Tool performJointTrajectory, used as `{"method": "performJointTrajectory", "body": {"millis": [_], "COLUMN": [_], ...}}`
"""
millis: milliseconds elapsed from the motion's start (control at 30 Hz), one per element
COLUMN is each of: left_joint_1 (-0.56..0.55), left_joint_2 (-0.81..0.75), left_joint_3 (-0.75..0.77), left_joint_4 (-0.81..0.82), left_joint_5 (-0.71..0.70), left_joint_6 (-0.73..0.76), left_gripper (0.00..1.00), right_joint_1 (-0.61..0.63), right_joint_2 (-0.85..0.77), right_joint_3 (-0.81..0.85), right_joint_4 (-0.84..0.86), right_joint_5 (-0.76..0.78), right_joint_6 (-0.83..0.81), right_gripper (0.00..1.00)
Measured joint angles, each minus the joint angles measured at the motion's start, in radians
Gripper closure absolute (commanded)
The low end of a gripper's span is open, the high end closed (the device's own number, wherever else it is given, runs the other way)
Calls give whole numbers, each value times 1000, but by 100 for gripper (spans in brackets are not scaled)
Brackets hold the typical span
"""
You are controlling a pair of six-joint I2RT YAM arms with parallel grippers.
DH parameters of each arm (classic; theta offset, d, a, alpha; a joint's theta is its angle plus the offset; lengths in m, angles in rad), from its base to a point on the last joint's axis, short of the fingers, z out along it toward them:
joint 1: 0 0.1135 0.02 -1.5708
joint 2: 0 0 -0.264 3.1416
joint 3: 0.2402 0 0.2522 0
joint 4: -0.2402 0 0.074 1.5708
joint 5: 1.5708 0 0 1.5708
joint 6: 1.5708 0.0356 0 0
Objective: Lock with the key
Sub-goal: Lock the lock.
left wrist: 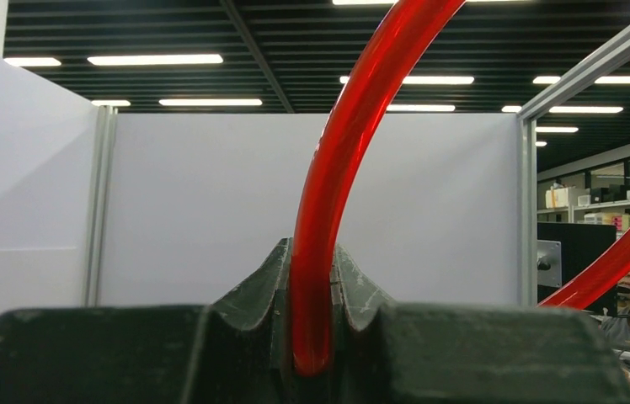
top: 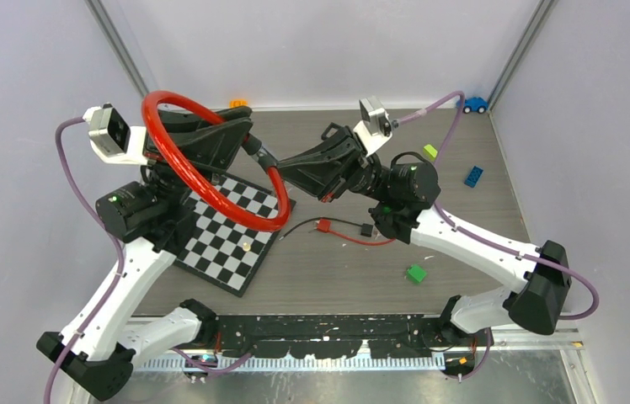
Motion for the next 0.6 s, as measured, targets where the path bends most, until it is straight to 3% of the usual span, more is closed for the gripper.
{"method": "performJointTrajectory", "body": {"millis": [600], "left_joint_1": [0], "left_joint_2": [21], "left_joint_3": [19], "left_joint_4": [67], "left_joint_5": [42], "left_joint_6": [-41], "left_gripper": [100], "right_joint_1": [-47], "right_joint_2": [117], "right_joint_3": [92], "right_joint_4": [162], "right_joint_5": [-158], "right_joint_6": [282], "right_gripper": [99]}}
